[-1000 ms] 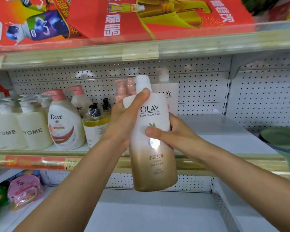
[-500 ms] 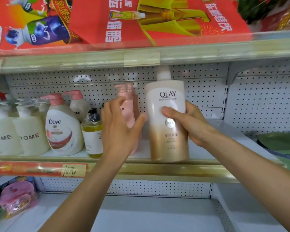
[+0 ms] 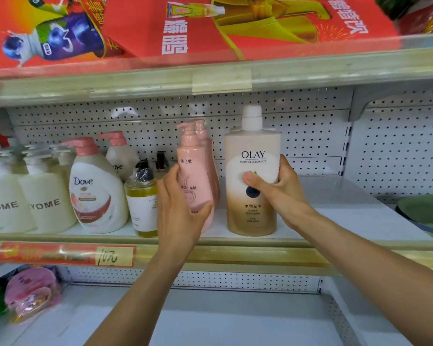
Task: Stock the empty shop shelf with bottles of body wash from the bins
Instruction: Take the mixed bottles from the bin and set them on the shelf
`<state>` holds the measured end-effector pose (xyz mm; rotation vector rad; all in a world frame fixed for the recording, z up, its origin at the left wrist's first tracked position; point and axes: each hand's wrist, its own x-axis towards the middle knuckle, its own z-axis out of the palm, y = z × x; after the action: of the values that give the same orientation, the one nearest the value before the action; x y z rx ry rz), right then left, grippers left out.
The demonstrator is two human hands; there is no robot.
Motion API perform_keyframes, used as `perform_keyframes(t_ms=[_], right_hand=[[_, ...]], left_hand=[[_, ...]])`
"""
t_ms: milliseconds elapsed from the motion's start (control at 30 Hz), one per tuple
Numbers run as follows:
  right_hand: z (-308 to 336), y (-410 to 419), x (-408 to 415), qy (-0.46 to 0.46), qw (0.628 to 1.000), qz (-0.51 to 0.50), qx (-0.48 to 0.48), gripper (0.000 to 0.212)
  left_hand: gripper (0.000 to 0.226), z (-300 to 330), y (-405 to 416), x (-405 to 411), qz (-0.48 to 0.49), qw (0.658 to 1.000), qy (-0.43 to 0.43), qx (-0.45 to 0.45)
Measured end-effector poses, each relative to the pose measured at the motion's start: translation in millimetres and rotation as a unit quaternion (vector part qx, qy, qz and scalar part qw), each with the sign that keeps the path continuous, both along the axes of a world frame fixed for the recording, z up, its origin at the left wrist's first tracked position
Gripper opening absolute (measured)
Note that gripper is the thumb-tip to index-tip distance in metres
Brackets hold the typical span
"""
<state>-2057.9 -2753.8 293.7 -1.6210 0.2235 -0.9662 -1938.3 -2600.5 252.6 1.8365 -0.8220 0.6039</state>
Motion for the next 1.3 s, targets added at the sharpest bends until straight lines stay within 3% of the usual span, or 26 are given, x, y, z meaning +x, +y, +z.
perform_keyframes(t_ms=[300, 467, 600, 800, 967, 1133, 1300], right_hand=[[-2, 7, 4, 0.011, 0.999, -0.041, -0.007, 0.047], [4, 14, -1, 0.105, 0.988, -0.099, -0.054, 0.060], [6, 32, -13, 0.138, 0.934, -0.239, -0.226, 0.080], [0, 86, -39, 0.217, 0.817, -0.321, -0.428, 0.054], [-36, 156, -45, 0.244, 0.782, -0.297, -0.489, 0.039], [-115, 232, -38, 0.289, 0.817, -0.211, -0.452, 0.034], [-224, 292, -41, 0.426, 0.827, -0.105, -0.353, 0.032]], left_hand=[[0.096, -2, -2, 2, 0.004, 1.000, 0.001, -0.004], [0.093, 0, 5, -1, -0.003, 1.000, 0.002, 0.014], [0.081, 5, 24, -7, 0.001, 0.997, -0.062, 0.041], [0.056, 7, 73, -14, -0.019, 0.986, -0.125, 0.111], [0.044, -17, 137, -19, -0.078, 0.980, -0.126, 0.136], [0.035, -88, 221, -15, -0.122, 0.970, -0.026, 0.208], [0.030, -190, 297, -15, -0.158, 0.928, 0.163, 0.294]])
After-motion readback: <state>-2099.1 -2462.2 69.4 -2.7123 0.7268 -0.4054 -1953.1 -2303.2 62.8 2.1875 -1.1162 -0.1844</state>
